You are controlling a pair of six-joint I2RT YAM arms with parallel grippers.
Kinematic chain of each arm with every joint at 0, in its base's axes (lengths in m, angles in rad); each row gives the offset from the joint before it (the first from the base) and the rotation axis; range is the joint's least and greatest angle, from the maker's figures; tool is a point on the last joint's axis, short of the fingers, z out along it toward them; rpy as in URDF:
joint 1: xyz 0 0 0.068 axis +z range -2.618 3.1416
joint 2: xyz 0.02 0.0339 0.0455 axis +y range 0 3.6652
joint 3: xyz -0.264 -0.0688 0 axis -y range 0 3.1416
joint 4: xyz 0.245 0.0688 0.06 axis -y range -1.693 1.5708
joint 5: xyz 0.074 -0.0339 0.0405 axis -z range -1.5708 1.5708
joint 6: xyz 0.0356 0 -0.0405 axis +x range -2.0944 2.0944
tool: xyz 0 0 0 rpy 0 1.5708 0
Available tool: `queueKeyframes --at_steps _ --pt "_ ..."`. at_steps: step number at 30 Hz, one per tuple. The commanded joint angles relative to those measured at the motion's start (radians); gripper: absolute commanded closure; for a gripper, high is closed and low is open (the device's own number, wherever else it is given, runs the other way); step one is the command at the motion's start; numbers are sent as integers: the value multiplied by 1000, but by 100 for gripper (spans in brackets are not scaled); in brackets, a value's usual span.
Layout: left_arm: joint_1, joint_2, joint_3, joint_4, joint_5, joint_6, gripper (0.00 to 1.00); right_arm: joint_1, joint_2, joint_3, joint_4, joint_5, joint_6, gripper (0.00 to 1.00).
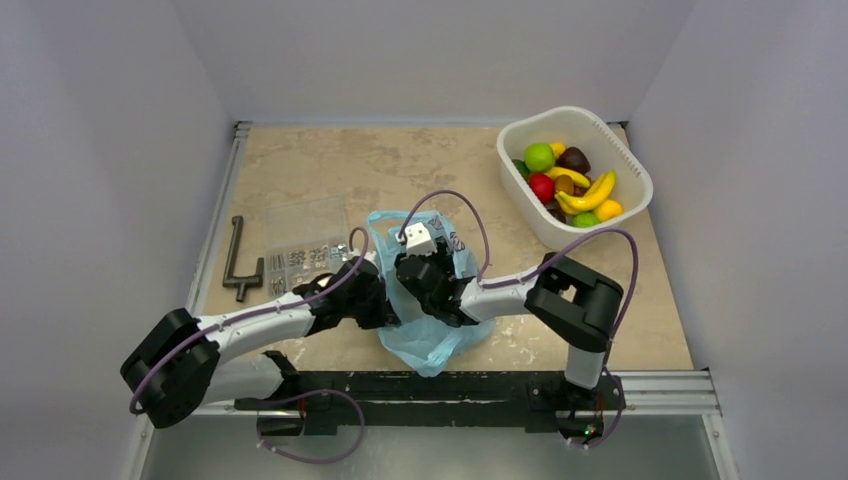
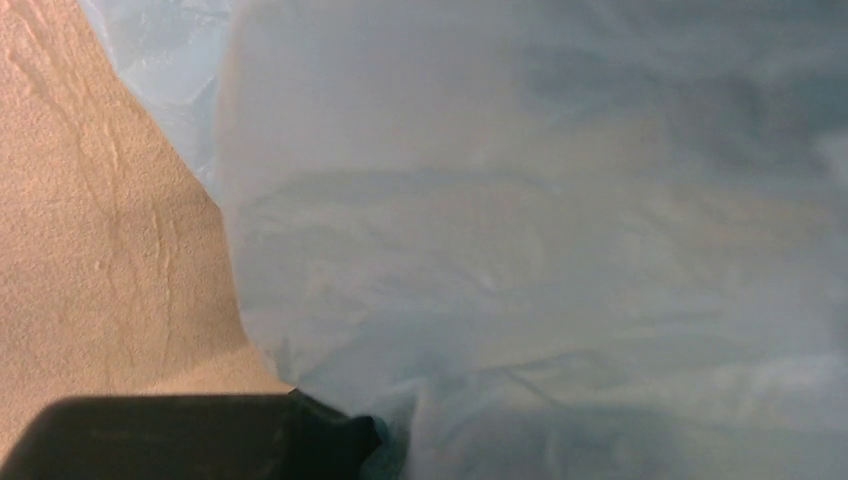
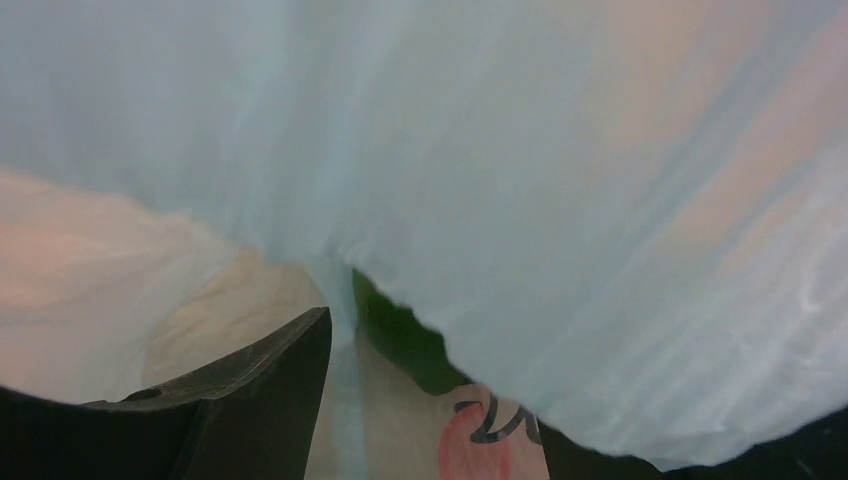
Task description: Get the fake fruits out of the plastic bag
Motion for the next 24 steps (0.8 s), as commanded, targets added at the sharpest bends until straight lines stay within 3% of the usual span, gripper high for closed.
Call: queueKeyframes --at_steps 1,9,12,18,24 --pt "2 -30 -6 -4 -10 -9 100 -32 39 48 56 55 -12 32" --pt "2 -31 0 -15 -12 -2 100 -48 72 47 114 10 -45 42" --pt "3 -24 8 -20 -12 4 100 -48 51 50 107 0 -49 55" --pt "3 -16 25 -26 -16 10 100 -48 -62 40 -42 -42 36 79" --pt "3 9 50 -29 -19 22 100 -48 -238 -24 -211 -267 142 91"
